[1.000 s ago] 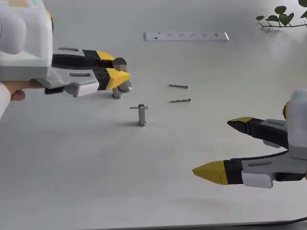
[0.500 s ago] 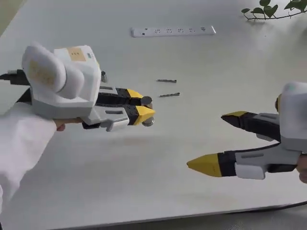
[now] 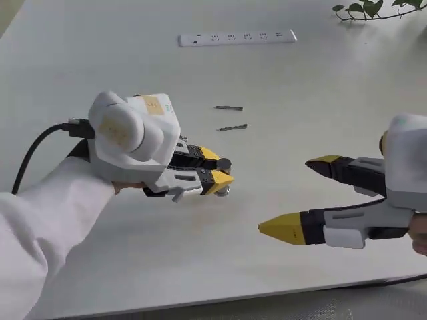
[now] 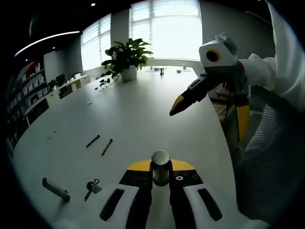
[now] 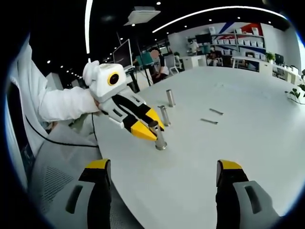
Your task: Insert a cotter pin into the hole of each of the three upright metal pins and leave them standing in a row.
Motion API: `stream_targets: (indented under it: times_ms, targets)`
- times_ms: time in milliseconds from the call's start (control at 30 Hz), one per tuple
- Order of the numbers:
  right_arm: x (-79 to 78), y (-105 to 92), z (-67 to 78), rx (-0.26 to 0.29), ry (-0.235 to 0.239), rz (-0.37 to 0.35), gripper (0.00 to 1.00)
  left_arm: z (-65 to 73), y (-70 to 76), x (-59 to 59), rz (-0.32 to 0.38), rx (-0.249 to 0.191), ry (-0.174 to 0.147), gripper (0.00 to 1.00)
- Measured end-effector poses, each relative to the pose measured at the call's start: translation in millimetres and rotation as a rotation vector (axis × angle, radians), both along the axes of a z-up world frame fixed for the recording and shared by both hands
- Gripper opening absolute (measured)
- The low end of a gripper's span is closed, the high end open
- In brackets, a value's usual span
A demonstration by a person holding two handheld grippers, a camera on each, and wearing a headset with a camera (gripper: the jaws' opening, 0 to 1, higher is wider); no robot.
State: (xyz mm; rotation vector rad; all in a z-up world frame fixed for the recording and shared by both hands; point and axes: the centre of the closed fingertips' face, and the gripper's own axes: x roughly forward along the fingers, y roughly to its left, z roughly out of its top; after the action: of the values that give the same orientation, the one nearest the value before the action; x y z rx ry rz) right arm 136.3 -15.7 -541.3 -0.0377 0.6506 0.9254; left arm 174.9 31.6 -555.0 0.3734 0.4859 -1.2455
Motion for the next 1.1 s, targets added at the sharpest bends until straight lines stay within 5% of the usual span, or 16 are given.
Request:
stream_targets:
  times_ms: [933,1100]
  targets:
    - [-5.9,5.7,-3.3,-0.002,0.024,0.024,0.90,-13.9,3.5,-6.5,0.017,-0.018,-0.026,0.11]
    - [-8.5,5.9,-4.5,-0.007,0.029,0.031,0.89,-13.7,2.8,-6.4,0.036,-0.056,0.020,0.12]
